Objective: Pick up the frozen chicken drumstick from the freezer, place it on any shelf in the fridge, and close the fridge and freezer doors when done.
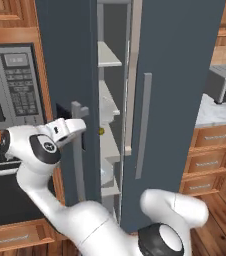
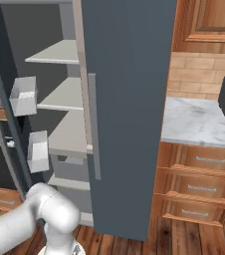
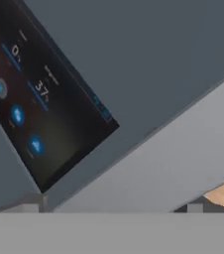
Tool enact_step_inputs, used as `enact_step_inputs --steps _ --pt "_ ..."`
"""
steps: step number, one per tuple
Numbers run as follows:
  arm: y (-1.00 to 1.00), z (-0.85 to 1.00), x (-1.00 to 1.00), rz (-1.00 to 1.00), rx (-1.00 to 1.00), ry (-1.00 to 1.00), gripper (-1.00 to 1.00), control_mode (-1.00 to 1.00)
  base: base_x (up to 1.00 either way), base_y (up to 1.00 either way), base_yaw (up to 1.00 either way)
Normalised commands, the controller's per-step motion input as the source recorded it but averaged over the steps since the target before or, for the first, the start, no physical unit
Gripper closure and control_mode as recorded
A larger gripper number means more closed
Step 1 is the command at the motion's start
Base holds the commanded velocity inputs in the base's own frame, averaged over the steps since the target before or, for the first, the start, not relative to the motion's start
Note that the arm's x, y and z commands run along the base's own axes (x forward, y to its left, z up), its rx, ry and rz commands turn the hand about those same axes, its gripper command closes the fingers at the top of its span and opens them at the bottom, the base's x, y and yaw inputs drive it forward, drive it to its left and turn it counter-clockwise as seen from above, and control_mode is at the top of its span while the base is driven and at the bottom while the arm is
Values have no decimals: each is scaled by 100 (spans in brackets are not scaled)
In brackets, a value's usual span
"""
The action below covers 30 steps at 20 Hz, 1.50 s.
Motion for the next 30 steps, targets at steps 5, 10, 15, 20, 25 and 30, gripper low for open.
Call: enact_step_inputs --steps 5,10,15,20,25,30 --pt "-100 0 56 0 6 0 -100 -100 0 0 0" --pt "-85 0 48 0 1 -4 -100 -100 0 0 0" --pt "-59 0 55 -4 0 -4 -100 -100 0 0 0" --pt "-22 0 65 -13 0 0 -100 -100 0 0 0" --pt "-19 0 66 -12 0 0 -100 -100 0 0 0" --pt "-17 0 74 -10 0 0 -100 -100 0 0 0"
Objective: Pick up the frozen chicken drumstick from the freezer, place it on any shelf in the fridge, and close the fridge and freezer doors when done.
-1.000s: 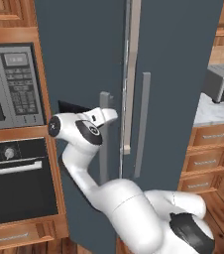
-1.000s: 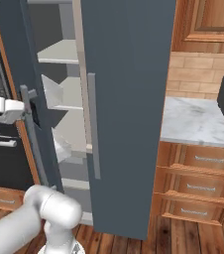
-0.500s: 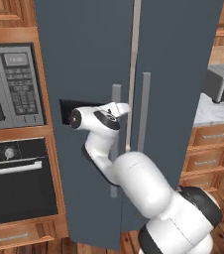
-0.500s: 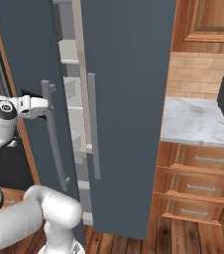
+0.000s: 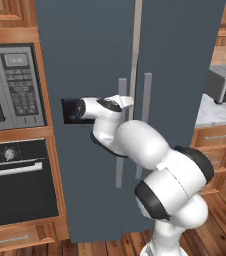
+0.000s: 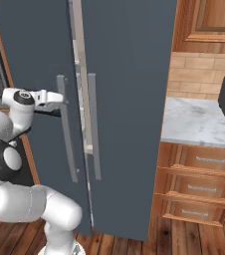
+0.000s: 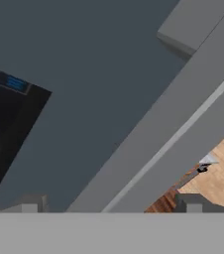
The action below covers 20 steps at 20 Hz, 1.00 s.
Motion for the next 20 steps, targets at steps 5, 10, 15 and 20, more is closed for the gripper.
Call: enact_step_inputs --steps 5,10,15,20 --pt "-9 0 84 -9 0 0 -100 -100 0 0 0" --pt "-8 -1 86 -8 0 0 -100 -100 0 0 0" --pt "-22 -9 45 -5 0 -4 -100 -100 0 0 0" --pt "-69 -30 -22 1 0 -27 -100 -100 0 0 0"
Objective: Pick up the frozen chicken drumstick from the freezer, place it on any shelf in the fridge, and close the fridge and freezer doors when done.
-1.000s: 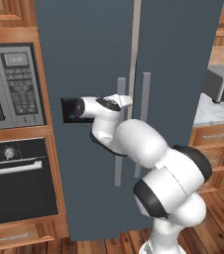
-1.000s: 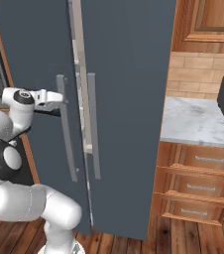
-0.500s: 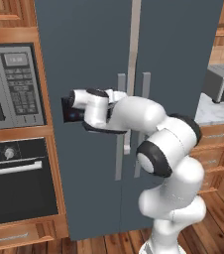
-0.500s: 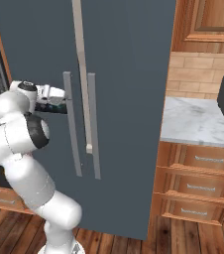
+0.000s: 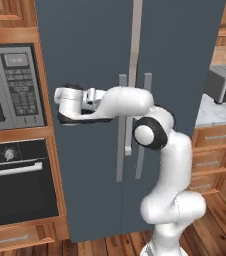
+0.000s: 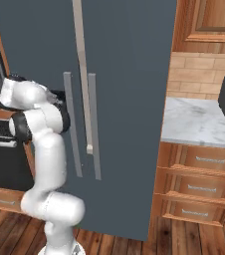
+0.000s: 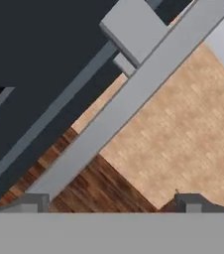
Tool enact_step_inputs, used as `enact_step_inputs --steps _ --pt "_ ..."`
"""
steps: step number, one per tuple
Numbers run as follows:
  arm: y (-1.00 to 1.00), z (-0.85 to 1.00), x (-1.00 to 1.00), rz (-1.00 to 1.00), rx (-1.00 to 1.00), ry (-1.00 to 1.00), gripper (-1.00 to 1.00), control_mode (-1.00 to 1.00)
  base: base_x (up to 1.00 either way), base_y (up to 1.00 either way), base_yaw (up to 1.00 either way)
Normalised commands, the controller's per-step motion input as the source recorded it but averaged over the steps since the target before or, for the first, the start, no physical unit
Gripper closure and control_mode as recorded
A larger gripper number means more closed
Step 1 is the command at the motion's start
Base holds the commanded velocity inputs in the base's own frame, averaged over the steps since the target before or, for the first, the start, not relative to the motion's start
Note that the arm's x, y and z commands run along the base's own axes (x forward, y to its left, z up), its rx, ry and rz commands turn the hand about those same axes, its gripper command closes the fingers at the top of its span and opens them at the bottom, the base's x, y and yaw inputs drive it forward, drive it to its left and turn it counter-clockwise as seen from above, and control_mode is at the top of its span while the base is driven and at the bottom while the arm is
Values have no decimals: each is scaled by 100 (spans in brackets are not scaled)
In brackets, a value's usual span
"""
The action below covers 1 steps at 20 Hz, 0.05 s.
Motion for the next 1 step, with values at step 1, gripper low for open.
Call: enact_step_inputs --steps 1 --pt "-93 -49 -64 5 0 -41 -100 -100 0 0 0"
